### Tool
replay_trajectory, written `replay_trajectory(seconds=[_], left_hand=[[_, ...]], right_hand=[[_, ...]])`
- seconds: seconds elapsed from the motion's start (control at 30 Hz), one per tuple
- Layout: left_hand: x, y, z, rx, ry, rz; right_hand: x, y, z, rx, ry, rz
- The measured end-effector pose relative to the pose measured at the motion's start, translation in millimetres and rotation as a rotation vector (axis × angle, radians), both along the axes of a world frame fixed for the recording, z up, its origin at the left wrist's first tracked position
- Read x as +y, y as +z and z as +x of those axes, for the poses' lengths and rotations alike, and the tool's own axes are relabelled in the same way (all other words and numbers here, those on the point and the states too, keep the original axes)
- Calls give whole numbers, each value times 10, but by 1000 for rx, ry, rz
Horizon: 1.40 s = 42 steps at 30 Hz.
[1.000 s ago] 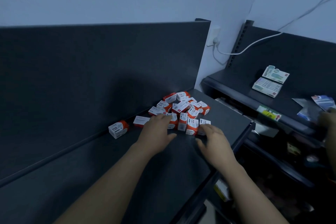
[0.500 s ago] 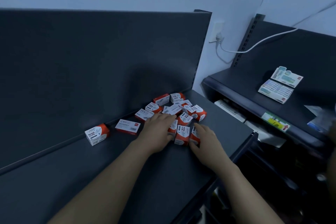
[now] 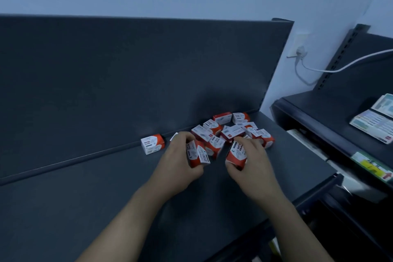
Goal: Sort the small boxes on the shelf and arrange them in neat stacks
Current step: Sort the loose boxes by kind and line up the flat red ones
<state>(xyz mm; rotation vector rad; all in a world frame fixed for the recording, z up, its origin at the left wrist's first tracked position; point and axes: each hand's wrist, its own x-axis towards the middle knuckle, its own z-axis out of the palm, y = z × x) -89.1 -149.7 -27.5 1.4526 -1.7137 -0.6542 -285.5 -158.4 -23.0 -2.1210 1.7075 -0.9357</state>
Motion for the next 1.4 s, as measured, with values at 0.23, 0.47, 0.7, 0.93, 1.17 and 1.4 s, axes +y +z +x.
replay_trajectory(seconds=[0.23,0.47,0.7,0.93,1.17,1.4], left_hand=[[582,-2,635,42,167,-19],[1390,44,1456,56,350,-5],[2394,29,2394,25,562,-7],[3317,-133,3291,-171,854,-2],[3882,-284,3804,-210,1077,106],[4136,-383,4042,-165,1176,302]], right_hand=[[220,2,684,-42,179,18],[653,5,1586,-98,352,15],[1319,-58,2643,-111,496,26],[1974,-143,3500,-168,637,51],[2293,-161,4145,-143,793,136],[2376,-181,4844,-30,967,219]])
